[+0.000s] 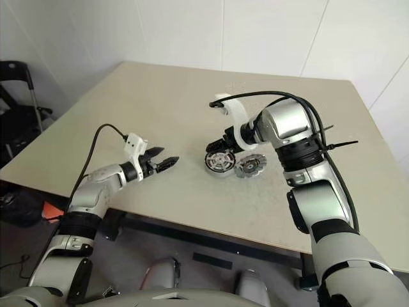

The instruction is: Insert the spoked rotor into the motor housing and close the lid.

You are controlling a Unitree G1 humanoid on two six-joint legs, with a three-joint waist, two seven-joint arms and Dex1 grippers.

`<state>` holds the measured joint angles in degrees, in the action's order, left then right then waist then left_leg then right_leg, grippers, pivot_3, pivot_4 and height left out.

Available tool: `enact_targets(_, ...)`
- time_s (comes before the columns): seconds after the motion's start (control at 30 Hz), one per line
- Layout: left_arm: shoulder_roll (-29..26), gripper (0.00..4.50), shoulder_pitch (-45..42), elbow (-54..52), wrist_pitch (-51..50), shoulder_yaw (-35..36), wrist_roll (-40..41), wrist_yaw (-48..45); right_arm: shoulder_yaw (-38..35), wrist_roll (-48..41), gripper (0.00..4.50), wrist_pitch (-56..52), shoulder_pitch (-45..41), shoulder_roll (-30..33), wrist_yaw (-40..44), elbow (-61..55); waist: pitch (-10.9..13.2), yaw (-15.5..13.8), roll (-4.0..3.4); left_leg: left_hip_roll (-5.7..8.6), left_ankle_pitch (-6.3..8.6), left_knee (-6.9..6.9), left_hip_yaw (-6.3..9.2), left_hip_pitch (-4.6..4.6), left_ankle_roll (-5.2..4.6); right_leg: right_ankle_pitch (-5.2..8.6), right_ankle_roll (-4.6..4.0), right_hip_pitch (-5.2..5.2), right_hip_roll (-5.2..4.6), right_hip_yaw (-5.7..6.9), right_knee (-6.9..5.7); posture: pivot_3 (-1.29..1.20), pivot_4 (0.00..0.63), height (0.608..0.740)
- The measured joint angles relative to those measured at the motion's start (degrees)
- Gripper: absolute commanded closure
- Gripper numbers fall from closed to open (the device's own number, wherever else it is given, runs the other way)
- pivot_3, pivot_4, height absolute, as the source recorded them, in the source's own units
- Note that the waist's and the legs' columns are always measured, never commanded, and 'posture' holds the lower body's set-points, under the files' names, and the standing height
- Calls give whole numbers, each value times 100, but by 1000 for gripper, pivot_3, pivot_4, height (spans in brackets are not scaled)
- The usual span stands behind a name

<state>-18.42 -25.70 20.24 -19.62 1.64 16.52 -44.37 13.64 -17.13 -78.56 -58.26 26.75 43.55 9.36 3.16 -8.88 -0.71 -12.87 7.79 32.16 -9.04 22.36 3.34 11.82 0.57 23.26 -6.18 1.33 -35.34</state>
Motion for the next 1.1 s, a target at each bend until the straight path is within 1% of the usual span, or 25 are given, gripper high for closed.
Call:
enact_targets(0.13,95,168,-111,146,40,-114,-2,-74,11,252,911,1287,454,676,51,-488,-1,-18,3,6,0,7,0,-2,-1,0,3,-11,-6,-2,5,0,0,740)
enact_targets(0.23,185,168,-184,220,42,-228,-12,-171,-11,418,1578,1919,890,1123,57,-704,-1,7,4,4,0,7,1,-2,-1,0,2,-10,-3,-1,3,0,0,740)
enact_targets(0.3,261,168,-319,323,43,-347,-20,-254,34,708,2221,2547,1314,1627,66,-932,0,-11,5,4,0,8,5,0,-1,0,2,-11,-3,2,4,0,0,740)
enact_targets(0.37,298,168,-440,460,69,-399,-37,-340,131,1065,2221,3204,1740,2185,120,-1068,0,-9,6,5,1,7,5,1,-2,0,2,-13,-3,2,7,0,0,740)
enact_targets(0.4,319,168,-521,567,110,-430,-58,-384,161,1283,2469,3567,2014,2497,129,-1074,0,-20,6,5,2,8,5,0,-5,0,2,-17,-3,3,13,0,0,740)
enact_targets(0.47,380,168,-661,776,182,-468,-121,-441,145,1563,2812,3967,2415,2820,117,-1027,0,7,6,8,6,9,3,-2,-12,0,3,-19,-4,0,16,0,0,740)
enact_targets(0.6,664,168,-928,1068,347,-623,-181,-568,-43,1696,4238,4229,3081,3075,149,-1145,0,59,6,5,25,14,-1,-11,-45,0,2,-20,-3,-4,15,0,0,740)
enact_targets(0.63,709,168,-980,1103,365,-653,-198,-590,-123,1693,4469,4230,3308,3163,205,-1312,0,56,5,4,26,13,-1,-12,-47,0,1,-20,-2,-2,15,0,0,740)
enact_targets(0.73,695,168,-1046,1226,428,-660,-241,-668,-246,1627,4469,4197,3911,3334,449,-1902,-1,61,4,2,31,11,-3,-21,-54,0,1,-26,-1,-3,19,0,0,740)
enact_targets(0.83,676,168,-1060,1368,479,-659,-293,-697,-273,1409,4469,3952,4136,3189,588,-2444,-1,70,3,3,34,18,-6,-21,-60,0,1,-26,-2,-5,19,0,0,740)
enact_targets(0.97,658,168,-1117,1493,554,-650,-334,-773,-345,959,4469,3480,4050,2788,710,-3175,-2,38,2,2,34,29,-5,-34,-62,0,0,-47,-4,-5,15,0,0,740)
enact_targets(1.1,650,168,-1154,1538,604,-643,-361,-783,-337,788,4469,3098,3535,2336,623,-3230,-3,37,0,4,34,40,-5,-34,-61,-1,-1,-51,-8,-5,11,0,0,740)
